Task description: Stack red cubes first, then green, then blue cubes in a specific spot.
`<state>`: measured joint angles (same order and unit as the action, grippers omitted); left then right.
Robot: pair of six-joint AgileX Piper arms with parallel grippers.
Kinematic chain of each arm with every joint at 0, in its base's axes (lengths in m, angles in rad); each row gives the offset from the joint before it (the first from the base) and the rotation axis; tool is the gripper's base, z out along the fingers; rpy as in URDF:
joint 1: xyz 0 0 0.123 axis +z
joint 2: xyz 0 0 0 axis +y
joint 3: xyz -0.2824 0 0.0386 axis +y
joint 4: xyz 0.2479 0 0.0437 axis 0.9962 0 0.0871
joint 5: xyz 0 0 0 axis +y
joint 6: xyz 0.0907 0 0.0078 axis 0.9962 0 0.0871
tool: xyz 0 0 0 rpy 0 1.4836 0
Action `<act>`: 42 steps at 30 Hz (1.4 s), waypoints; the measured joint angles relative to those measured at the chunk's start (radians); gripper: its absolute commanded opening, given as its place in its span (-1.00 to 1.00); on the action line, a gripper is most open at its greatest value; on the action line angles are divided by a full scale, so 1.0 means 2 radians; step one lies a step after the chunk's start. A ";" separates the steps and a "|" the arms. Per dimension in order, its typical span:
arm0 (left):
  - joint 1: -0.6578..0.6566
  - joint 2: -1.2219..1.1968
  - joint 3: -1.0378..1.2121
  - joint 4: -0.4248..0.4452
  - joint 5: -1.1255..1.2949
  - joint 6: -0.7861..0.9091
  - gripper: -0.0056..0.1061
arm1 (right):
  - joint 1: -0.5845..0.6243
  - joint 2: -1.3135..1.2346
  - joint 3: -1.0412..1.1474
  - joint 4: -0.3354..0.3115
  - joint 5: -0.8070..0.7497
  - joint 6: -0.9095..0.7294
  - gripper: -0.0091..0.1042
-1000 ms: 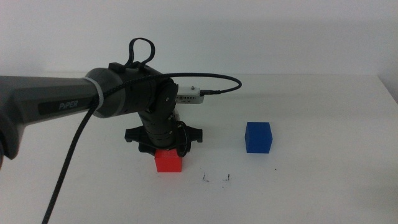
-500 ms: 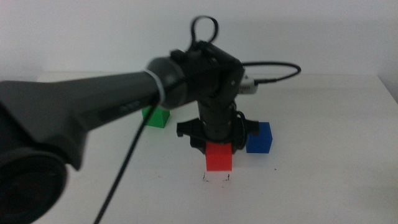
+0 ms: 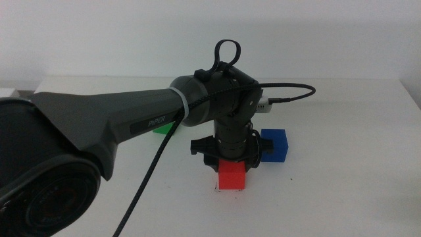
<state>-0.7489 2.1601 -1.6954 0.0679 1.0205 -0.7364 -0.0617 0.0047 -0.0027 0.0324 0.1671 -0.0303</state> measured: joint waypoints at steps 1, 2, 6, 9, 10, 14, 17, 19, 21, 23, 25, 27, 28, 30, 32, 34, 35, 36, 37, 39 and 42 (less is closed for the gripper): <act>0.000 0.001 0.000 0.000 0.001 0.001 -0.04 | 0.000 0.000 0.000 0.000 0.000 0.000 0.80; 0.000 0.001 0.000 0.000 0.001 0.004 0.12 | 0.000 0.000 0.000 0.000 0.000 0.000 0.80; 0.000 0.005 0.000 -0.003 0.000 0.023 0.71 | 0.000 0.000 0.000 0.000 0.000 0.000 0.80; 0.000 0.003 0.000 -0.010 0.002 0.034 0.78 | 0.000 0.000 0.000 0.000 0.000 0.000 0.80; 0.001 -0.004 0.000 -0.010 0.006 0.036 0.78 | 0.000 0.000 0.000 0.000 0.000 0.000 0.80; 0.015 -0.054 0.000 0.023 0.020 0.041 0.78 | 0.000 0.000 0.000 0.000 0.000 0.000 0.80; 0.054 -0.093 -0.001 0.036 0.025 0.078 0.78 | 0.000 0.000 0.000 0.000 0.000 0.000 0.80; 0.096 -0.099 -0.015 0.033 0.021 0.120 0.78 | 0.000 0.000 0.000 0.000 0.000 0.000 0.80; 0.138 -0.090 -0.039 0.019 0.022 0.160 0.78 | 0.000 0.000 0.000 0.000 0.000 0.000 0.80; 0.169 -0.073 -0.068 0.004 0.031 0.199 0.78 | 0.000 0.000 0.000 0.000 0.000 0.000 0.80; 0.195 -0.043 -0.102 -0.015 0.045 0.242 0.78 | 0.000 0.000 0.000 0.000 0.000 0.000 0.80; 0.210 -0.013 -0.130 -0.029 0.055 0.271 0.78 | 0.000 0.000 0.000 0.000 0.000 0.000 0.80; 0.216 0.004 -0.144 -0.037 0.059 0.283 0.78 | 0.000 0.000 0.000 0.000 0.000 0.000 0.80; 0.220 0.034 -0.164 -0.047 0.064 0.299 0.78 | 0.000 0.000 0.000 0.000 0.000 0.000 0.80; 0.221 0.055 -0.173 -0.055 0.065 0.309 0.78 | 0.000 0.000 0.000 0.000 0.000 0.000 0.80; 0.221 0.074 -0.175 -0.065 0.065 0.322 0.78 | 0.000 0.000 0.000 0.000 0.000 0.000 0.80; 0.221 0.078 -0.175 -0.067 0.065 0.324 0.76 | 0.000 0.000 0.000 0.000 0.000 0.000 0.80; 0.221 0.085 -0.175 -0.070 0.064 0.329 0.74 | 0.000 0.000 0.000 0.000 0.000 0.000 0.80; 0.221 0.090 -0.175 -0.071 0.064 0.333 0.69 | 0.000 0.000 0.000 0.000 0.000 0.000 0.80; 0.221 0.098 -0.175 -0.071 0.063 0.337 0.53 | 0.000 0.000 0.000 0.000 0.000 0.000 0.80; 0.221 0.100 -0.175 -0.071 0.061 0.337 0.10 | 0.000 0.000 0.000 0.000 0.000 0.000 0.80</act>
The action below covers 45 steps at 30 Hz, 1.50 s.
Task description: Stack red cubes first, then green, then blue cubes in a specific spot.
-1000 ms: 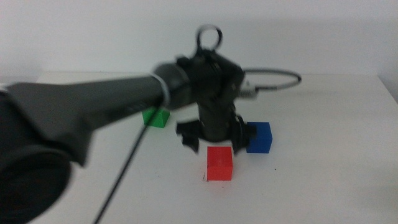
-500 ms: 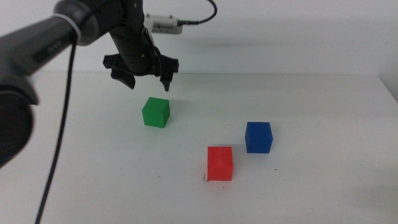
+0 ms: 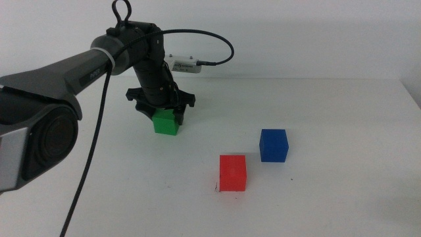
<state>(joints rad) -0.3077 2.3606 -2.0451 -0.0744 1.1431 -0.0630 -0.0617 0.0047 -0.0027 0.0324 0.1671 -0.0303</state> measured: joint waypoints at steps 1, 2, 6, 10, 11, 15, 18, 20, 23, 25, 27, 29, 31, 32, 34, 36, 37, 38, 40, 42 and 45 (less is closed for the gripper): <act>0.000 0.000 0.000 0.000 0.000 0.000 -0.07 | 0.000 0.000 0.000 0.000 0.000 0.000 0.80; 0.000 -0.001 0.000 0.000 0.001 -0.001 -0.19 | 0.000 0.000 0.000 0.000 0.000 0.000 0.80; -0.011 -0.023 0.000 0.003 0.020 -0.045 -0.59 | 0.000 0.000 0.000 0.000 0.000 0.000 0.80; -0.067 -0.073 0.000 0.052 0.034 -0.129 -0.64 | 0.000 0.000 0.000 0.000 0.000 0.000 0.80; -0.091 -0.084 0.000 0.068 0.034 -0.149 -0.64 | 0.000 0.000 0.000 0.000 0.000 0.000 0.80; -0.184 -0.128 0.015 0.107 0.032 -0.253 -0.58 | 0.000 0.000 0.000 0.000 0.000 0.000 0.80; -0.226 -0.149 0.057 0.111 0.033 -0.302 -0.55 | 0.000 0.000 0.000 0.000 0.000 0.000 0.80; -0.240 -0.161 0.090 0.114 0.035 -0.324 -0.55 | 0.000 0.000 0.000 0.000 0.000 0.000 0.80; -0.244 -0.179 0.151 0.106 0.014 -0.347 -0.55 | 0.000 0.000 0.000 0.000 0.000 0.000 0.80; -0.245 -0.195 0.199 0.098 -0.026 -0.361 -0.55 | 0.000 0.000 0.000 0.000 0.000 0.000 0.80; -0.245 -0.207 0.237 0.097 -0.064 -0.373 -0.55 | 0.000 0.000 0.000 0.000 0.000 0.000 0.80; -0.245 -0.210 0.254 0.096 -0.091 -0.376 -0.55 | 0.000 0.000 0.000 0.000 0.000 0.000 0.80; -0.245 -0.211 0.260 0.096 -0.109 -0.380 -0.55 | 0.000 0.000 0.000 0.000 0.000 0.000 0.80; -0.245 -0.211 0.260 0.097 -0.114 -0.383 -0.55 | 0.000 0.000 0.000 0.000 0.000 0.000 0.80; -0.244 -0.211 0.260 0.098 -0.124 -0.390 -0.55 | 0.000 0.000 0.000 0.000 0.000 0.000 0.80; -0.240 -0.211 0.260 0.099 -0.127 -0.392 -0.55 | 0.000 0.000 0.000 0.000 0.000 0.000 0.80; -0.238 -0.210 0.260 0.099 -0.128 -0.392 -0.55 | 0.000 0.000 0.000 0.000 0.000 0.000 0.80; -0.237 -0.208 0.260 0.100 -0.128 -0.393 -0.55 | 0.000 0.000 0.000 0.000 0.000 0.000 0.80; -0.235 -0.206 0.260 0.100 -0.129 -0.393 -0.55 | 0.000 0.000 0.000 0.000 0.000 0.000 0.80; -0.235 -0.205 0.261 0.100 -0.129 -0.393 -0.55 | 0.000 0.000 0.000 0.000 0.000 0.000 0.80; -0.235 -0.204 0.261 0.100 -0.128 -0.394 -0.55 | 0.000 0.000 0.000 0.000 0.000 0.000 0.80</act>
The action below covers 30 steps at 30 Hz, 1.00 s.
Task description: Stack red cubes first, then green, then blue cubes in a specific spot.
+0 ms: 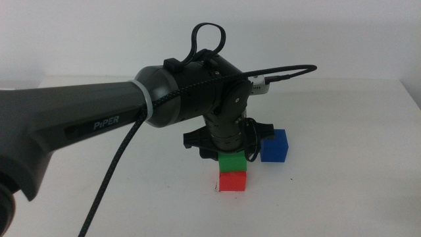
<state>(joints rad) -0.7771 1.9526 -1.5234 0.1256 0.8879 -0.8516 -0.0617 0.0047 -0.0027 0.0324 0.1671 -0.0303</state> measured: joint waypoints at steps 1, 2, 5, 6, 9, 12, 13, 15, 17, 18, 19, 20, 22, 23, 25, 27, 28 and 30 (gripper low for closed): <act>0.000 0.000 0.000 0.000 0.000 0.001 -0.55 | 0.000 0.000 0.000 0.000 0.000 0.000 0.80; 0.000 0.000 0.000 0.000 0.000 0.002 -0.55 | 0.000 0.000 0.000 0.000 0.000 0.000 0.80; 0.000 0.001 0.000 0.000 0.000 0.005 -0.55 | 0.000 0.000 0.000 0.000 0.000 0.000 0.80; 0.000 0.002 0.000 0.000 0.000 0.005 -0.55 | 0.000 0.000 0.000 0.000 0.000 0.000 0.80; 0.000 0.005 0.000 -0.001 0.000 0.007 -0.55 | 0.000 0.000 0.000 0.000 0.000 0.000 0.80; 0.000 0.008 -0.001 -0.001 -0.003 0.012 -0.55 | 0.000 0.000 0.000 0.000 0.000 0.000 0.80; 0.000 0.009 -0.001 -0.003 -0.003 0.016 -0.55 | 0.000 0.000 0.000 0.000 0.000 0.000 0.80; 0.000 0.008 -0.001 -0.004 -0.003 0.020 -0.50 | 0.000 0.000 0.000 0.000 0.000 0.000 0.80; 0.000 0.009 -0.001 -0.004 -0.003 0.022 -0.42 | 0.000 0.000 0.000 0.000 0.000 0.000 0.80; 0.000 0.010 -0.001 -0.004 -0.003 0.022 0.15 | 0.000 0.000 0.000 0.000 0.000 0.000 0.80; 0.000 0.010 -0.001 -0.004 -0.003 0.022 0.27 | 0.000 0.000 0.000 0.000 0.000 0.000 0.80; 0.000 0.010 -0.001 -0.004 -0.003 0.022 0.39 | 0.000 0.000 0.000 0.000 0.000 0.000 0.80; 0.000 0.016 -0.001 -0.009 0.002 0.028 0.61 | 0.000 0.000 0.000 0.000 0.000 0.000 0.80; 0.000 0.017 -0.001 -0.011 0.003 0.036 0.69 | 0.000 0.000 0.000 0.000 0.000 0.000 0.80; 0.000 0.015 -0.001 -0.013 0.003 0.060 0.78 | 0.000 0.000 0.000 0.000 0.000 0.000 0.80; 0.000 0.002 -0.001 -0.013 0.004 0.079 0.78 | 0.000 0.000 0.000 0.000 0.000 0.000 0.80; 0.000 -0.010 -0.001 -0.013 0.007 0.090 0.78 | 0.000 0.000 0.000 0.000 0.000 0.000 0.80; 0.002 -0.042 -0.001 -0.013 0.019 0.114 0.77 | 0.000 0.000 0.000 0.000 0.000 0.000 0.80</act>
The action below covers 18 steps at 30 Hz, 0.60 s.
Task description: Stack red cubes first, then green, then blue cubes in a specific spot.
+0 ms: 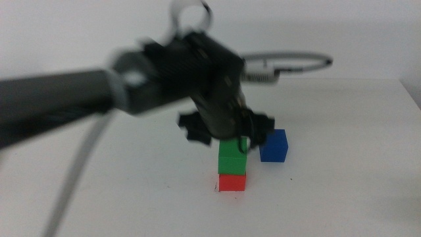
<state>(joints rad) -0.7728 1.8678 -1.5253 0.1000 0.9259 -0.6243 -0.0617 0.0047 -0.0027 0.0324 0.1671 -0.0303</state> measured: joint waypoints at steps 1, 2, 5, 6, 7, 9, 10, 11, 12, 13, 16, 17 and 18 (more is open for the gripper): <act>0.001 -0.023 0.000 0.000 0.015 0.015 0.76 | 0.000 0.000 0.000 0.000 0.000 0.000 0.80; 0.003 -0.050 0.000 0.000 0.031 0.031 0.75 | 0.000 0.000 0.000 0.000 0.000 0.000 0.80; 0.008 -0.134 0.000 0.014 0.081 0.100 0.73 | 0.000 0.000 0.000 0.000 0.000 0.000 0.80; 0.009 -0.167 0.003 0.018 0.089 0.127 0.73 | 0.000 0.000 0.000 0.000 0.000 0.000 0.80; 0.012 -0.203 0.012 0.021 0.088 0.148 0.73 | 0.000 0.000 0.000 0.000 0.000 0.000 0.80; 0.016 -0.274 0.046 0.020 0.072 0.175 0.73 | 0.000 0.000 0.000 0.000 0.000 0.000 0.80; 0.021 -0.313 0.074 0.015 0.061 0.186 0.73 | 0.000 0.000 0.000 0.000 0.000 0.000 0.80; 0.024 -0.350 0.099 0.008 0.050 0.196 0.73 | 0.000 0.000 0.000 0.000 0.000 0.000 0.80; 0.028 -0.385 0.131 -0.001 0.036 0.206 0.73 | 0.000 0.000 0.000 0.000 0.000 0.000 0.80; 0.032 -0.416 0.158 -0.007 0.024 0.214 0.73 | 0.000 0.000 0.000 0.000 0.000 0.000 0.80; 0.038 -0.476 0.199 -0.029 0.008 0.229 0.73 | 0.000 0.000 0.000 0.000 0.000 0.000 0.80; 0.039 -0.487 0.201 -0.032 0.008 0.231 0.73 | 0.000 0.000 0.000 0.000 0.000 0.000 0.80; 0.041 -0.496 0.201 -0.037 0.008 0.232 0.73 | 0.000 0.000 0.000 0.000 0.000 0.000 0.80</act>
<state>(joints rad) -0.6901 0.8760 -1.1237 0.0258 0.9423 -0.1603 -0.0617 0.0047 -0.0027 0.0324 0.1671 -0.0303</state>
